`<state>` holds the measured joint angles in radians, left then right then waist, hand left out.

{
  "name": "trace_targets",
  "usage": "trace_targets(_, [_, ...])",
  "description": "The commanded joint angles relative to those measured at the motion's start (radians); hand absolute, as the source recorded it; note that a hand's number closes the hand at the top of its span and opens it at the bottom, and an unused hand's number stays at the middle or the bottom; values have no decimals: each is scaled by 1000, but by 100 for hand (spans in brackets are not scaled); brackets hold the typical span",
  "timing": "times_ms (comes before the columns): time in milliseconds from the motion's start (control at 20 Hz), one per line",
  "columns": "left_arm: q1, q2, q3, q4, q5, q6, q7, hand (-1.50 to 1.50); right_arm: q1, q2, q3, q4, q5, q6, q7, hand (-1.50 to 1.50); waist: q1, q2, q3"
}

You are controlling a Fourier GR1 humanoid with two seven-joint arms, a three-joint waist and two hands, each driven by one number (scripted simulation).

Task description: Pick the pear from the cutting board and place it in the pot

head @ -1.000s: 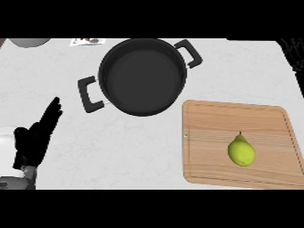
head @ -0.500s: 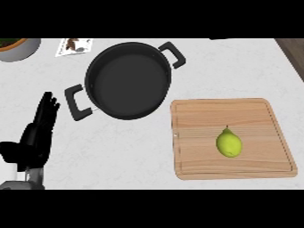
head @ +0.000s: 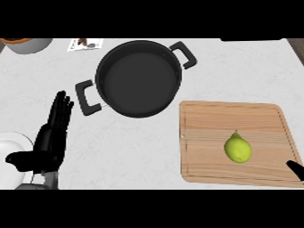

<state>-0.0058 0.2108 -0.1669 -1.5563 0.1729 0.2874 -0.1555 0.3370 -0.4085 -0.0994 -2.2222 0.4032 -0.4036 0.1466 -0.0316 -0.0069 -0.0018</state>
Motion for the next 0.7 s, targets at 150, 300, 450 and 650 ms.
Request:
trace_targets(150, [4, -21, -23, 3, -16, -3, -4, 0, 129, -70, 106, -149, 208, 201, 339, -150, 28, 8, -3])
trace_targets(300, [18, -21, -45, -22, -30, -6, -10, 0, 138, -132, 168, -126, 204, 348, 478, -150, 51, 13, -5])
trace_targets(450, [-13, -16, -24, -2, -9, -26, -3, 0, 83, -148, 246, -96, 240, 437, 633, -150, 62, 16, -3])
trace_targets(650, [-32, -42, -34, 24, -36, -9, -19, 0, -101, -101, 352, -83, 253, 550, 880, -150, 56, 13, -1])
